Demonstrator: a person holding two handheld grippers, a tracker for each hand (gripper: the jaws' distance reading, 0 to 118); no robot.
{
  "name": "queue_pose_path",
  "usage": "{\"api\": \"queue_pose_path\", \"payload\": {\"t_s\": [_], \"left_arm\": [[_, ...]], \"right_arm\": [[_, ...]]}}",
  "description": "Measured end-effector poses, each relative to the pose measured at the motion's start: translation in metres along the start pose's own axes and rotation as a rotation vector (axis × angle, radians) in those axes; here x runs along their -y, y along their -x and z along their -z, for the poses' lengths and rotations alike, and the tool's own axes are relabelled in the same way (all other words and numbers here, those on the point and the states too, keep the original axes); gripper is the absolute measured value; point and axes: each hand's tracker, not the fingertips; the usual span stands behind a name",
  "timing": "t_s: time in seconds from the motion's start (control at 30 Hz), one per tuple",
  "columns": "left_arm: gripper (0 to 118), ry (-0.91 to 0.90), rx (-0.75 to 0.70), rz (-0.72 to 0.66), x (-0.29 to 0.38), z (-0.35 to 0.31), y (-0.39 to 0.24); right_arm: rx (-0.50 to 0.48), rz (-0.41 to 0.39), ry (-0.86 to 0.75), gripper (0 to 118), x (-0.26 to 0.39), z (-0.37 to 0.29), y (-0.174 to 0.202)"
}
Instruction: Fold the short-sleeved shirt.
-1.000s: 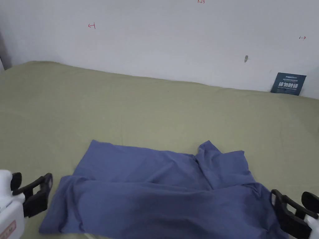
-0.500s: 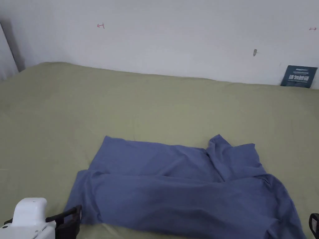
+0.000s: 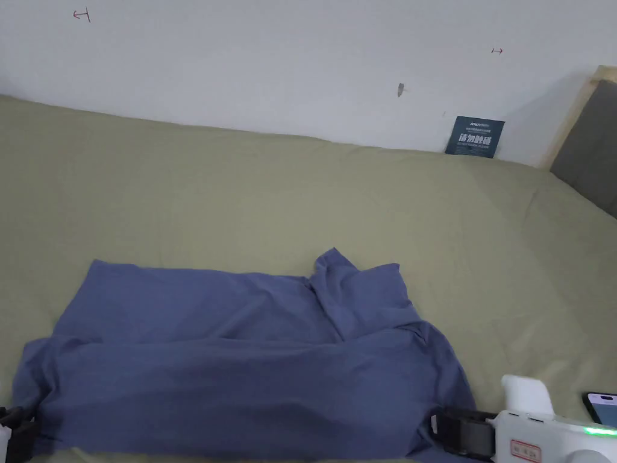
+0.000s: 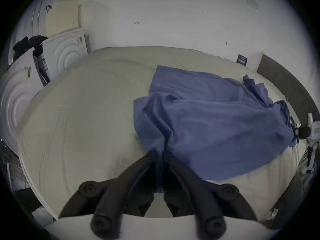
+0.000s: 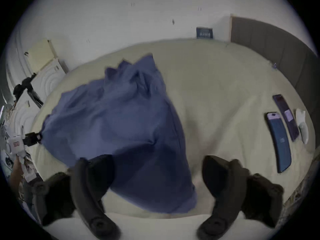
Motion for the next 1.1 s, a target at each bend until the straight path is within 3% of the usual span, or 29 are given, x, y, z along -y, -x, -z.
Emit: {"api": "queue_pose_path", "payload": {"t_s": [0.03, 0.07, 0.1, 0.13, 0.2, 0.23, 0.4, 0.5, 0.8, 0.87, 1.1], "left_arm": [[9, 0.001, 0.015, -0.021, 0.001, -0.002, 0.003], [9, -0.002, 0.031, -0.039, 0.002, -0.002, 0.007], [9, 0.001, 0.043, -0.045, 0.002, -0.001, 0.010], [9, 0.001, 0.046, -0.052, 0.003, -0.001, 0.013], [9, -0.002, 0.058, -0.048, 0.004, -0.003, 0.017], [8, -0.006, 0.057, -0.040, 0.004, -0.006, 0.018], [7, -0.037, 0.082, 0.019, -0.003, -0.037, 0.011], [7, -0.071, 0.093, 0.057, -0.006, -0.064, 0.005], [7, -0.020, 0.123, 0.003, 0.030, -0.123, 0.015], [7, 0.038, 0.109, 0.024, 0.048, -0.124, 0.020], [8, 0.128, 0.096, -0.015, 0.092, -0.106, 0.027]], "right_arm": [[0.006, 0.003, 0.044, 53, -0.003, 0.009, 0.002], [0.006, 0.010, 0.084, 39, -0.002, 0.014, 0.002], [0.090, -0.015, 0.089, 22, -0.002, 0.014, 0.006], [0.106, -0.053, 0.042, 3, -0.004, 0.005, 0.006], [-0.021, -0.026, -0.003, 3, -0.005, -0.013, 0.003], [-0.001, -0.019, -0.026, 3, -0.005, -0.021, 0.005], [-0.020, -0.185, -0.067, 3, -0.008, -0.058, 0.015], [-0.026, -0.191, -0.075, 3, -0.004, -0.078, 0.014], [-0.062, -0.128, -0.016, 3, 0.043, -0.118, -0.007], [-0.042, -0.155, 0.039, 3, 0.059, -0.118, -0.010], [-0.035, -0.113, 0.154, 5, 0.092, -0.097, -0.020]]}}
